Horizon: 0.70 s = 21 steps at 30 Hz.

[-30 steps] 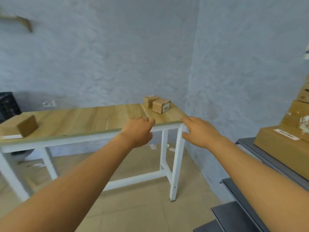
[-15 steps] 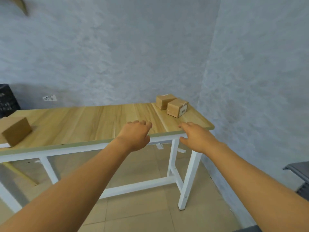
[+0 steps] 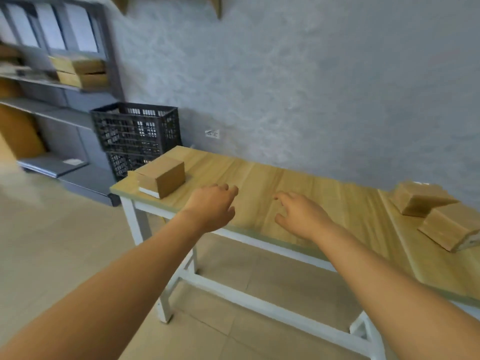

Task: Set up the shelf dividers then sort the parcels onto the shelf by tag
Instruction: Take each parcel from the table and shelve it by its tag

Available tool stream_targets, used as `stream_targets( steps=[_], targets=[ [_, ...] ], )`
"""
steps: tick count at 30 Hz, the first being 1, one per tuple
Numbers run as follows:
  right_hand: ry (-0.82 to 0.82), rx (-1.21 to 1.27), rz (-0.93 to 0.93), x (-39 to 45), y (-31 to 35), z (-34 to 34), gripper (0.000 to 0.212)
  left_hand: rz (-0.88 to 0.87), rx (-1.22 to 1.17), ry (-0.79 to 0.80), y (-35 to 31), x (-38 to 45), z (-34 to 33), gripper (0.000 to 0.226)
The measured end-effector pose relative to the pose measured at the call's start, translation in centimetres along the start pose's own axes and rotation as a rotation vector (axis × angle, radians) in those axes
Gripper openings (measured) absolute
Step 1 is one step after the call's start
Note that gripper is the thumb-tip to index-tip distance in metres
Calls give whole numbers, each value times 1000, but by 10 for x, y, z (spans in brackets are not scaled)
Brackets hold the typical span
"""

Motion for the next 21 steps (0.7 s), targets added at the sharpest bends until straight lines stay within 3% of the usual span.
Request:
stream_targets(
  steps=[6,12,21],
  targets=[
    [10,52,111,112,106,-33,55,109,64,7,146,-1,-16,33],
    [38,146,91,191,171,-64,56,165,44,61,267,6,-37,38],
    [31,373,-43,267,183,-94,54,251,-60,86,347,26,-74,38]
  ],
)
Point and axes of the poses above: each hand's wrist, its own x-axis towards the middle knuckle, its own z-axis out of the back of the hand, y = z × x, the point moved 10 cm from there along x, towards the middle knuckle, and after that the axes turned 3 degrees about z, right-handed, at the moved point
